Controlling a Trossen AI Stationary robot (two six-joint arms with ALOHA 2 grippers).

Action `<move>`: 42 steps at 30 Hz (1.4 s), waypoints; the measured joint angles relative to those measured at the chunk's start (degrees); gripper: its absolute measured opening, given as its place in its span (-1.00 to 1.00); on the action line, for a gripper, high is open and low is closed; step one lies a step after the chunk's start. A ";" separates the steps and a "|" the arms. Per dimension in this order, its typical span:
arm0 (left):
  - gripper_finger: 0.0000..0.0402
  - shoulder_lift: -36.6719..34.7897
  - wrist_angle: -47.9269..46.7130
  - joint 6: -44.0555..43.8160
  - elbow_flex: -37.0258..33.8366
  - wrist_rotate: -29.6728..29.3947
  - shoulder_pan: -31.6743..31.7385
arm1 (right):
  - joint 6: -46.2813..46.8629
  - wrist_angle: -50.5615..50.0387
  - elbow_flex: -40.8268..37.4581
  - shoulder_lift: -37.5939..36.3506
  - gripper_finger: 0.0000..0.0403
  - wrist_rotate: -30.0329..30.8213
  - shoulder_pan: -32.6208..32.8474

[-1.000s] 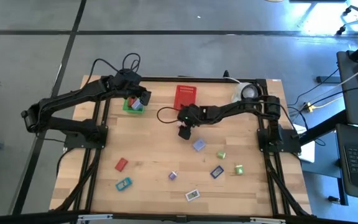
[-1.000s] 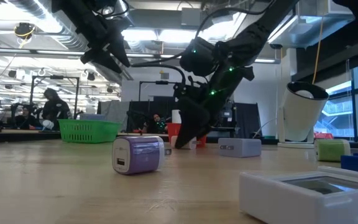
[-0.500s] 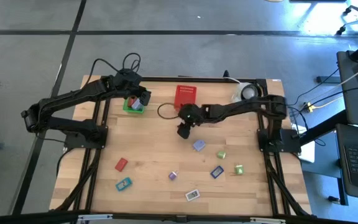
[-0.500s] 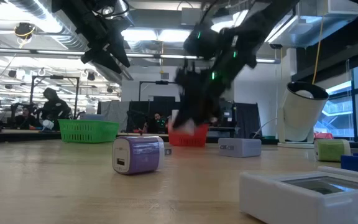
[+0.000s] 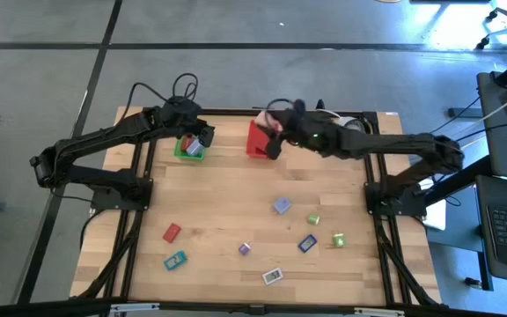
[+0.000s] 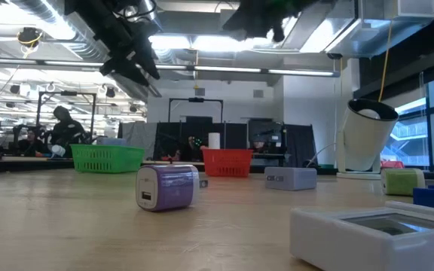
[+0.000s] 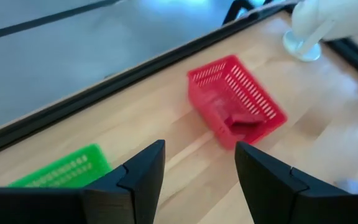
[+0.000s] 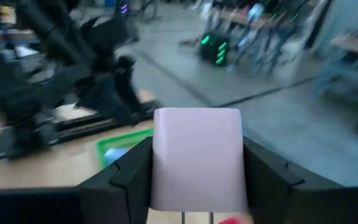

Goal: Pick & Place Office items
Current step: Put the pink charger adapter into the green bin

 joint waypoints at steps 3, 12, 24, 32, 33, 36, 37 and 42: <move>-0.05 0.00 4.45 -0.04 0.00 2.82 -0.31 | -4.77 0.20 0.02 -1.67 -0.04 4.60 0.39; 0.00 0.96 23.23 -1.60 0.00 9.93 -3.18 | -13.45 -0.48 0.00 -0.15 -0.04 6.83 0.47; 0.31 9.47 39.40 -7.58 0.00 11.14 -5.58 | -23.74 -0.26 0.00 4.17 -0.01 6.83 0.47; 0.33 15.60 48.68 -9.04 -0.01 12.48 -6.92 | -23.93 0.25 0.00 6.26 0.00 6.83 0.47; 0.33 16.02 48.95 -9.04 0.00 12.49 -7.07 | -23.75 0.20 0.00 6.30 0.00 6.83 0.47; 0.34 17.53 49.06 -9.04 -0.01 12.38 -7.16 | -23.62 0.43 0.00 6.30 0.00 6.79 0.47; 0.34 18.04 49.06 -9.10 -0.01 12.30 -7.13 | -23.41 0.77 0.00 6.30 0.00 6.77 0.47; 0.33 20.47 52.54 -11.80 0.00 12.43 -7.13 | -22.04 2.33 -0.02 6.32 0.00 6.29 0.43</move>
